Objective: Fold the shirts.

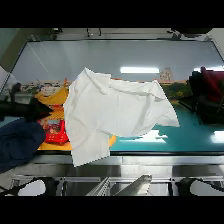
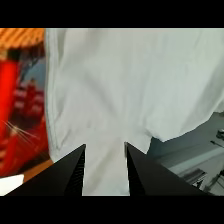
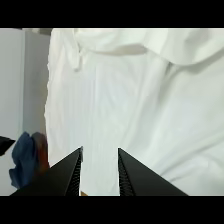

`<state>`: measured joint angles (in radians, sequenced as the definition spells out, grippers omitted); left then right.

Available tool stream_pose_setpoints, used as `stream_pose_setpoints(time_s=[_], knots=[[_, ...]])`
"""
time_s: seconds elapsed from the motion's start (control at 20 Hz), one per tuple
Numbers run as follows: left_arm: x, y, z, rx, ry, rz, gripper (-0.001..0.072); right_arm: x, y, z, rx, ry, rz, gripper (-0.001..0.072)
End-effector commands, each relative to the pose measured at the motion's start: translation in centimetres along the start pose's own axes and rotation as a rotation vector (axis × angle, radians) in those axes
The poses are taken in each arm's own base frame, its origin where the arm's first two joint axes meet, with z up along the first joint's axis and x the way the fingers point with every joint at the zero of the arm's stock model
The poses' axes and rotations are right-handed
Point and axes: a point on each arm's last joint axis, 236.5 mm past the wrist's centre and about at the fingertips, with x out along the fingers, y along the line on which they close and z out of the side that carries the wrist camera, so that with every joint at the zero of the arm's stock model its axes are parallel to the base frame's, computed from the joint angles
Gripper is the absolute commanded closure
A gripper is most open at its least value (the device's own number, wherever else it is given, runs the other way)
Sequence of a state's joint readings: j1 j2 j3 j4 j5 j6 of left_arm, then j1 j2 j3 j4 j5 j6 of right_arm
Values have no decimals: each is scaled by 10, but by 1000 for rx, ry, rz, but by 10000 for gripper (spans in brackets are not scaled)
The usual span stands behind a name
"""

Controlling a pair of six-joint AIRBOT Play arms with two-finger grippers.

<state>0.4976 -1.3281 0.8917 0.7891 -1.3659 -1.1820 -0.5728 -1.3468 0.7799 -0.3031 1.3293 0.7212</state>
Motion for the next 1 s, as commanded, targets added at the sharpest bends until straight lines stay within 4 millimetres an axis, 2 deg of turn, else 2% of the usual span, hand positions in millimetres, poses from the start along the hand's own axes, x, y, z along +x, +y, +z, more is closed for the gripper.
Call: stream_pose_setpoints(time_s=[0.0, 0.1, 0.45, 0.65, 0.85, 0.9, 0.95], knots=[[35, 32, -33, -87, 24, 8, 437, 1, -5, -19, 27, 35, 12, 433], [48, 35, -41, -109, 50, -29, 437, 1, -4, -18, 29, 29, 16, 433], [74, 53, -47, -184, 112, -66, 438, 1, -4, -18, 29, 30, 17, 434], [85, 45, -41, -170, 120, -99, 438, 0, -1, -20, 29, 40, 30, 434], [112, 24, -52, -72, 217, -79, 439, 0, -1, -20, 29, 39, 29, 435], [118, 19, -55, -52, 240, -77, 456, 0, -1, -19, 29, 37, 28, 435], [121, 15, -57, -27, 261, -73, 592, -2, -3, -18, 32, 31, 26, 435]])
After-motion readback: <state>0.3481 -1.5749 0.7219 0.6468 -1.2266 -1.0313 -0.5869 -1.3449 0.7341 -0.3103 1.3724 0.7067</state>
